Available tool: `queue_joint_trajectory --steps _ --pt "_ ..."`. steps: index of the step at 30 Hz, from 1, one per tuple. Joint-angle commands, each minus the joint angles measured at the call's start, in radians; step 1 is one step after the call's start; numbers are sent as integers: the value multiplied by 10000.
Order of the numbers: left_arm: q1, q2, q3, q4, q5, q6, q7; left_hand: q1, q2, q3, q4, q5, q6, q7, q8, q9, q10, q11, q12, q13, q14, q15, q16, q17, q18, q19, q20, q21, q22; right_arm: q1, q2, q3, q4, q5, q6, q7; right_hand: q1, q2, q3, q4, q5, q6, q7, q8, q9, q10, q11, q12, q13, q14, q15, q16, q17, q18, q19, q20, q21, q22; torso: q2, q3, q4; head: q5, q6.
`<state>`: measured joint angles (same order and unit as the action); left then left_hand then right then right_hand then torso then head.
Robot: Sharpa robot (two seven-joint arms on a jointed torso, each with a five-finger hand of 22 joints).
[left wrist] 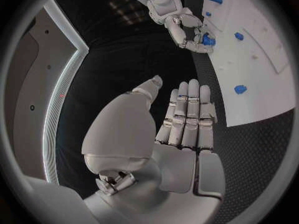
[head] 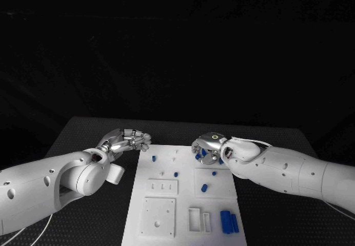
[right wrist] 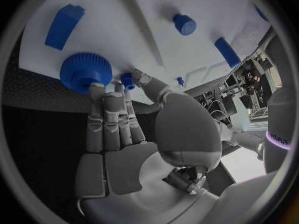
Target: Assemble the parts on the task board
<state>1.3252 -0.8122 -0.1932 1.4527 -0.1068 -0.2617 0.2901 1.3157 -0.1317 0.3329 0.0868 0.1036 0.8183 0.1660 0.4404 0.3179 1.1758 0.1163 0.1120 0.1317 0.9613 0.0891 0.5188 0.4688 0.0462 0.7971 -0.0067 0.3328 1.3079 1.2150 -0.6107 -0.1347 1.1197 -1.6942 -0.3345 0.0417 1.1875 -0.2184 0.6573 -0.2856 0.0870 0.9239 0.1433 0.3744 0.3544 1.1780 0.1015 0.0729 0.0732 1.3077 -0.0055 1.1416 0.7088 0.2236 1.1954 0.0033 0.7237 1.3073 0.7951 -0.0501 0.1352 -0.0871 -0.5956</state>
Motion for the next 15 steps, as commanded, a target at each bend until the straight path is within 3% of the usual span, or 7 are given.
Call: queue_joint_trajectory --steps 1,8,15 --pt "11 11 7 3 37 176 30 -89 36 -21 -21 15 30 35 -38 11 3 63 -34 15 1 74 -60 14 81 -39 29 -52 117 -33 -23 -24 -2 -189 226 -43 -64 72 65 15 -63 150 38 50 17 128 -4 62 35 -7 -70 35 -15 382 -42 -62 56 232 5 -2 13 -16 -7" --pt "11 -1 7 -14 68 183 28 -89 37 -19 -23 15 32 34 -42 13 2 65 -41 16 0 75 -65 17 80 -41 30 -54 117 -34 -54 -24 7 -322 265 -53 -137 303 504 203 -349 639 -183 299 212 760 -229 288 219 17 -296 149 -62 382 20 -102 267 245 6 1 14 -3 -29" --pt "11 6 7 -26 95 193 27 -85 40 -14 -28 16 34 31 -48 17 3 65 -49 17 -1 76 -72 22 81 -44 30 -56 118 -34 -61 -24 13 -432 224 -48 -163 437 916 343 -383 829 -276 425 399 1021 -332 324 329 -11 -392 332 15 382 68 -168 514 248 7 0 5 -10 -36"
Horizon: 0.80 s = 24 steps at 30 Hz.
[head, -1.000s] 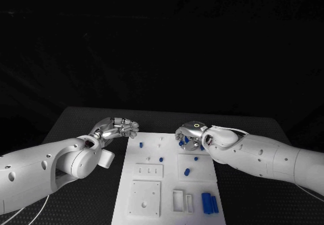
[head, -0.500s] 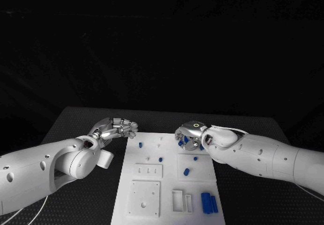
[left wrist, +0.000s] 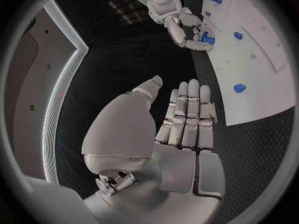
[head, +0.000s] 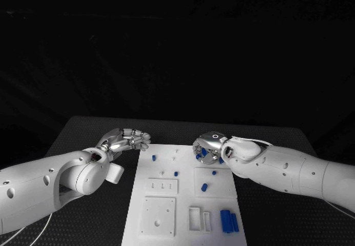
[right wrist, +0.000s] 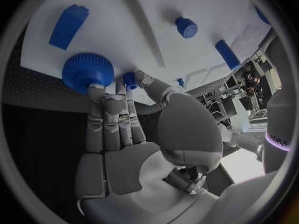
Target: Assemble the parts on the task board
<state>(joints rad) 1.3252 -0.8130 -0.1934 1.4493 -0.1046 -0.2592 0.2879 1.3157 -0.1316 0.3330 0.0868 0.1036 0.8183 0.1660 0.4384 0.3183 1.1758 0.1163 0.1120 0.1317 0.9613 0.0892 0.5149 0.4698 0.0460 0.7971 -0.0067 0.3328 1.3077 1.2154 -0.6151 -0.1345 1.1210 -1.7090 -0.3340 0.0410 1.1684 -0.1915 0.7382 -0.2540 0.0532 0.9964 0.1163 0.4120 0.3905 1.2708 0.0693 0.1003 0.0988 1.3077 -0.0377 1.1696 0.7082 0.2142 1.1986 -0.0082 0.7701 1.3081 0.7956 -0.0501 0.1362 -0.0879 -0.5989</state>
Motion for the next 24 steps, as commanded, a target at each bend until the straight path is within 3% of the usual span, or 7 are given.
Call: queue_joint_trajectory --steps 1,14,20,24 --pt "11 15 9 6 73 174 49 -85 39 -14 -29 16 35 30 -29 13 3 66 -50 17 -1 75 -34 12 83 -44 30 -56 120 -38 -19 -26 3 -294 211 -39 30 187 164 44 -46 129 -19 70 67 134 -28 59 89 -24 -88 71 32 476 34 -59 84 240 1 2 -4 -5 -6" --pt "11 27 9 4 73 172 40 -83 37 -10 -38 16 36 29 -38 17 1 68 -63 19 -2 77 -43 19 83 -47 32 -59 121 -37 -49 -19 390 -398 -402 -313 28 328 466 77 -47 359 -133 246 310 484 -171 140 236 -107 -229 157 86 476 -7 -94 310 228 2 -6 -2 -7 25" --pt "12 25 9 5 73 150 42 -85 33 -10 -41 14 37 28 -42 20 0 70 -70 19 -2 78 -48 23 82 -48 33 -60 122 28 -14 69 643 -480 -758 -538 27 325 488 60 -47 407 -159 278 362 550 -197 150 267 -117 -254 162 87 476 -21 -98 351 224 -12 -30 -1 -4 66" --pt "12 28 9 2 73 147 42 -85 34 -9 -43 15 38 28 -45 21 0 71 -74 20 -2 78 -50 25 82 -49 33 -61 122 43 127 114 711 -543 -1212 -753 30 319 495 55 -47 424 -168 289 385 576 -206 151 279 -118 -264 165 88 476 -25 -101 370 221 3 -21 13 3 102"
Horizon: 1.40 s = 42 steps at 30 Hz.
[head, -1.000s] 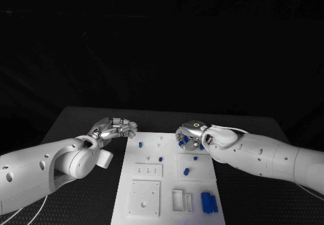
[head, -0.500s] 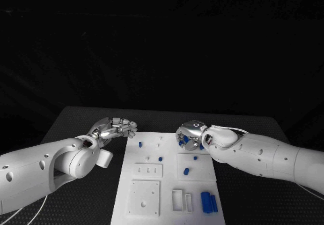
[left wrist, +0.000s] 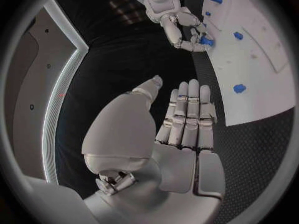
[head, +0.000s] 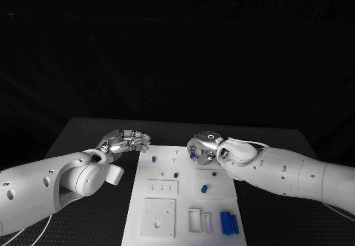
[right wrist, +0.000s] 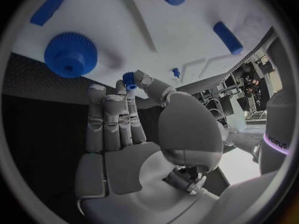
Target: Assemble the parts on the task board
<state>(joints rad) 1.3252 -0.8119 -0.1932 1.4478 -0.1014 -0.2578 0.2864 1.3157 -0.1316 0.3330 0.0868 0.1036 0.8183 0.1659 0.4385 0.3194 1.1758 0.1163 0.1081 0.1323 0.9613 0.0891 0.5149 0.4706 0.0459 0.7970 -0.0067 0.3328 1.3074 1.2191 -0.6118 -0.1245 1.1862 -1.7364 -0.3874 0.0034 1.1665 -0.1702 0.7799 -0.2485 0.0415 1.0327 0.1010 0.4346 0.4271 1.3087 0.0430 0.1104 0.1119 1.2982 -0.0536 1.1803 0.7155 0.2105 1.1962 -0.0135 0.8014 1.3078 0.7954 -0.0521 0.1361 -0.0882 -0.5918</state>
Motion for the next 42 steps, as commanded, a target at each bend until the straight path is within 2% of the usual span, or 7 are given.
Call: queue_joint_trajectory --steps 1,6,10,20,22,32,42 --pt "11 11 7 20 41 133 58 -84 34 -8 -44 15 38 28 -46 11 0 71 -36 14 -1 78 -51 17 84 -48 33 -61 125 10 137 21 64 -280 -789 -430 51 106 80 0 69 64 -17 65 23 202 55 50 151 -22 -106 58 14 513 -1 -49 60 223 6 2 19 11 43" --pt "12 3 7 21 41 114 59 -84 31 -7 -48 15 39 28 -50 13 1 72 -41 15 -1 79 -55 21 84 -49 34 -62 125 46 378 37 -13 -359 -1086 -656 60 98 92 -2 70 73 -23 70 37 212 50 46 157 -24 -111 59 14 513 -4 -51 70 221 3 -9 20 14 51" --pt "12 14 8 18 41 115 61 -82 31 -5 -52 15 41 27 -54 15 2 73 -46 16 1 79 -58 25 84 -49 34 -63 126 65 650 40 -207 -352 -1074 -648 66 91 102 1 70 78 -26 72 46 219 47 44 161 -25 -114 58 13 513 -7 -51 78 220 8 -6 24 38 85" --pt "12 105 8 -51 41 110 66 -80 32 0 -61 17 44 27 -61 20 5 74 -57 19 3 79 -66 33 85 -49 35 -63 128 40 1560 40 -1109 -427 -1190 -830 69 86 124 13 70 76 -27 70 62 226 45 33 168 -30 -116 53 9 513 -15 -49 89 216 16 9 52 35 81" --pt "12 114 8 -55 41 111 68 -79 33 1 -64 17 46 26 -63 21 6 74 -59 20 3 79 -67 35 85 -49 35 -64 128 28 1726 40 -1246 -428 -1222 -867 72 89 133 15 70 74 -27 69 67 224 45 29 169 -32 -116 50 7 513 -19 -49 91 214 13 7 38 51 84" --pt "12 175 8 -91 41 112 66 -76 32 4 -73 18 49 26 -69 26 9 74 -67 22 5 79 -74 41 86 -48 35 -64 129 10 2057 37 -1644 -412 -1141 -805 73 78 147 19 70 66 -25 63 77 221 47 17 172 -35 -115 45 3 513 -28 -47 97 211 17 -1 27 138 77" --pt "13 154 8 -91 41 103 66 -78 28 6 -80 18 50 27 -77 30 11 75 -77 24 7 80 -81 48 86 -48 36 -65 131 -45 2136 1 -1822 -410 -1043 -742 73 68 157 20 70 63 -24 60 86 222 48 9 176 -36 -114 43 0 513 -34 -45 102 209 21 16 -15 181 50"
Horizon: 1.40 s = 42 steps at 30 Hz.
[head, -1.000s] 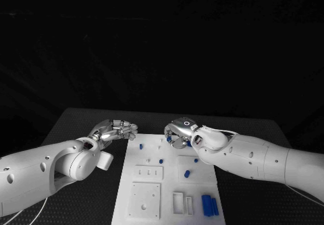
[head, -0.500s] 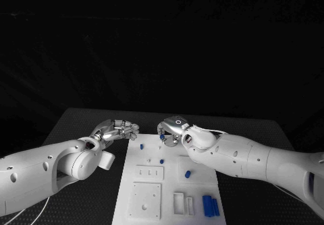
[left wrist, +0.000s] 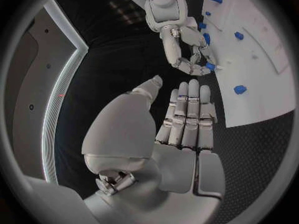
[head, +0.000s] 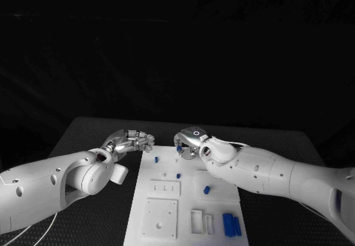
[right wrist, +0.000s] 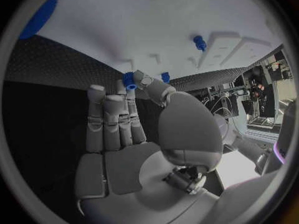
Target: Assemble the parts on the task board
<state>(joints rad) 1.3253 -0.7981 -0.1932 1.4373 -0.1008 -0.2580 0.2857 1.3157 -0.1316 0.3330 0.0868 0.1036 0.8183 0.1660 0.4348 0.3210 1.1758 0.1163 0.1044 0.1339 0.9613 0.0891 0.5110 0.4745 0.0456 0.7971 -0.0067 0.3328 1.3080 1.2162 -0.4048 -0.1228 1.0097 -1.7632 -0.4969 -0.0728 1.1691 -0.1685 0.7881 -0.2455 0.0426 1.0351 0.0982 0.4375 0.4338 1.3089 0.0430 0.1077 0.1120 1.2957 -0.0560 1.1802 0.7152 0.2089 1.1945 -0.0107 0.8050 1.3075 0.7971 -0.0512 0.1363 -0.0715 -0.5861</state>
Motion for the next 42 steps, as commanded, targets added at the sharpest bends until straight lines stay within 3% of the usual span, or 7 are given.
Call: queue_joint_trajectory --steps 1,8,13,19,32,42 --pt "12 19 8 13 35 117 71 -78 27 6 -81 18 50 27 -42 14 11 75 -40 9 7 80 -43 10 88 -48 36 -66 125 -24 86 -28 -66 -157 45 29 46 50 76 -11 59 39 4 31 20 220 48 34 174 -12 -90 43 4 529 -17 -73 67 213 4 9 -17 21 -9" --pt "12 58 8 -35 35 123 60 -80 27 8 -85 18 53 28 -47 17 13 76 -48 11 9 80 -48 16 88 -48 37 -67 126 -79 132 -56 -97 -157 139 66 50 44 84 -15 59 38 4 30 29 222 48 29 178 -11 -90 43 2 529 -22 -73 72 212 3 18 23 19 -50" --pt "12 46 8 -12 10 130 52 -8 -12 27 -180 10 63 27 -70 34 25 76 -78 21 14 79 -73 41 92 -52 37 -72 130 -115 147 -75 -167 -132 203 90 50 42 87 -16 59 39 3 30 33 225 48 27 180 -11 -90 43 2 529 -24 -72 75 211 12 12 -18 81 -62" --pt "12 36 8 -10 -4 133 43 16 -22 35 -224 6 70 28 -82 43 32 76 -93 26 18 80 -84 54 91 -51 38 -74 132 -162 197 -84 -168 -116 264 121 48 41 91 -17 59 39 3 29 39 229 47 25 183 -11 -90 42 1 529 -27 -71 79 211 10 15 -9 129 -89" --pt "18 58 10 -22 -4 136 24 -7 -14 36 -229 3 77 32 -92 52 38 79 -106 31 21 84 -96 66 86 -48 44 -76 132 -196 298 -117 -370 -49 414 160 38 40 97 -19 59 32 6 24 51 229 49 14 188 -14 -89 40 -2 529 -36 -67 85 209 0 -11 -21 138 -117" --pt "25 60 12 -19 -4 120 13 -21 -15 36 -231 3 79 34 -98 55 38 81 -115 32 23 85 -102 72 84 -47 45 -77 132 -207 367 -136 -555 347 295 294 10 -48 175 -6 58 -98 54 -63 72 102 105 -103 176 -52 -35 -19 -40 529 -116 -50 73 190 -6 -7 -8 105 -114"
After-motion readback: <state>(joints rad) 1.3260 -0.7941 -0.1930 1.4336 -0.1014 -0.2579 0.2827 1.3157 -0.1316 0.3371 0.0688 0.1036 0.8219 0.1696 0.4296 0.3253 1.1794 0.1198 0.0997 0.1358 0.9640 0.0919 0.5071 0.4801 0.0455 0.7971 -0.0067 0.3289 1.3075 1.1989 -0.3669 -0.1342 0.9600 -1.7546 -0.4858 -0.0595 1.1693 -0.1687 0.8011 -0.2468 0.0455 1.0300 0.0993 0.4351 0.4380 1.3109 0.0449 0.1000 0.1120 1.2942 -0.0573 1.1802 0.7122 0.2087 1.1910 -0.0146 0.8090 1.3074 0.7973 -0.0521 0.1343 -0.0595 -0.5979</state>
